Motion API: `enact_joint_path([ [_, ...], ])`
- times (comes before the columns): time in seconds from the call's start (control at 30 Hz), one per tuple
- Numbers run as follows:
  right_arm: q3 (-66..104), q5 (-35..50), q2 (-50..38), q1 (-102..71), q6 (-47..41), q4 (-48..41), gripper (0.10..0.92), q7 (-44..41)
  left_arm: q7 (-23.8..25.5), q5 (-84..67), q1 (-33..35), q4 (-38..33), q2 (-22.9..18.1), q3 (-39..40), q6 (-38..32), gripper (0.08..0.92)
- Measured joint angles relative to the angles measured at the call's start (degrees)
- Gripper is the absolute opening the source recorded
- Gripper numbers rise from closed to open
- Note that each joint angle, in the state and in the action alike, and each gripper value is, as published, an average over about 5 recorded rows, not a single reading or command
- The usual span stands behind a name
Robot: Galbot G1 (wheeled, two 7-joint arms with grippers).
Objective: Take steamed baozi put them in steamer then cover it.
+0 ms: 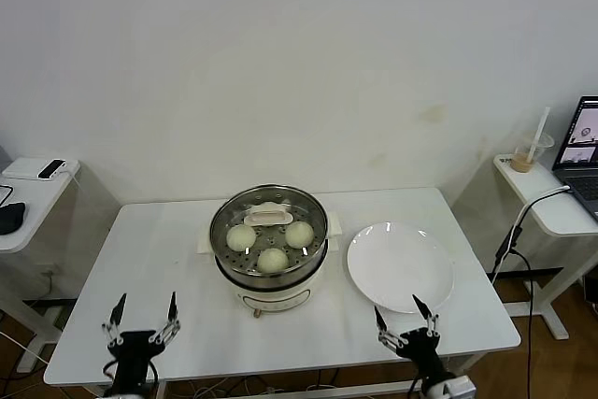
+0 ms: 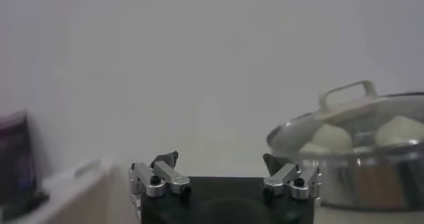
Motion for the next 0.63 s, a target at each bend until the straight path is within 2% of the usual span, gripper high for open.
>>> enact_joint_path([
  [0.33, -0.8, 2.7, -2.2, -3.3, 0.6, 1.3, 0.823, -0.3, 0.0, -4.7, 6.2, 0.6, -1.3, -0.6, -2.5, 0.823],
  [0.63, -2.1, 4.7, -4.0, -3.9, 0.3, 1.5, 0.823, 0.5, 0.3, -6.0, 8.7, 0.0, -2.3, -0.5, -2.3, 0.823],
])
